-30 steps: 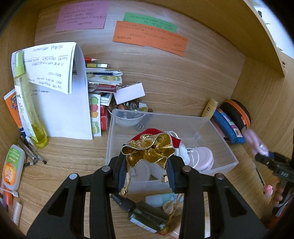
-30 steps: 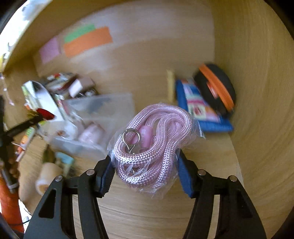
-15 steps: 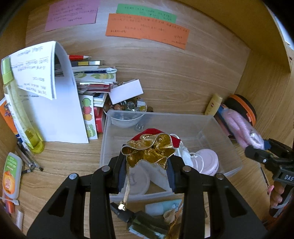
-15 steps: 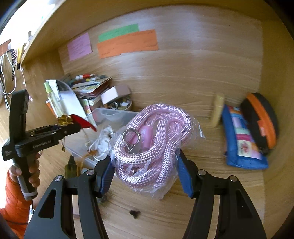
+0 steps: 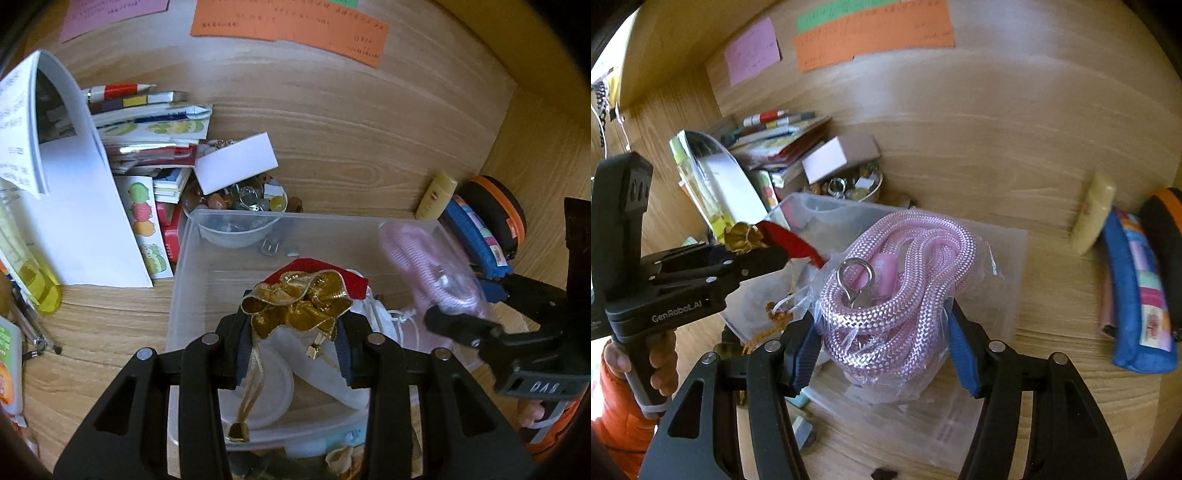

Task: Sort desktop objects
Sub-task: 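Open the left tool to drop the gold-bowed bag while the right releases the rope into the box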

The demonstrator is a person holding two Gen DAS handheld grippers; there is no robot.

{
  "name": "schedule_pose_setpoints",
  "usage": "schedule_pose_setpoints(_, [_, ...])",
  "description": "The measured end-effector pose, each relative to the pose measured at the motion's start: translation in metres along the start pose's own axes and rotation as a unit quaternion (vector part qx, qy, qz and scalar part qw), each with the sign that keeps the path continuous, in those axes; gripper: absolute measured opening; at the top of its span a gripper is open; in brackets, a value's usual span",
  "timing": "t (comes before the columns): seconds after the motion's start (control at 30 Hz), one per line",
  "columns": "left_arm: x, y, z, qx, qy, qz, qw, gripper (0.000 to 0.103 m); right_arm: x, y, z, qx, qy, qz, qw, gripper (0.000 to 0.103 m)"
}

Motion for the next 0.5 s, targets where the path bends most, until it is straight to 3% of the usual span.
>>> schedule_pose_setpoints(0.27, [-0.013,0.003,-0.001,-0.006,-0.007,-0.020,0.9998,0.045,-0.015,0.000,-0.010,0.031,0.036,-0.008,0.999,0.058])
schedule_pose_setpoints(0.5, [-0.010,0.006,0.000,-0.002,-0.006,-0.029,0.9996,0.062,-0.011,0.000,-0.013,0.046,0.057,-0.006,0.997,0.060])
Point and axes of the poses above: each gripper's, at about its wrist camera, not at the fingertips, and x roughly against the way its jaws point, z to its right, y to its underside, the point moved 2 cm from there along -x, roughly the way its jaws point, and after that the axes turned 6 degrees about -z, right-handed, at the moved point
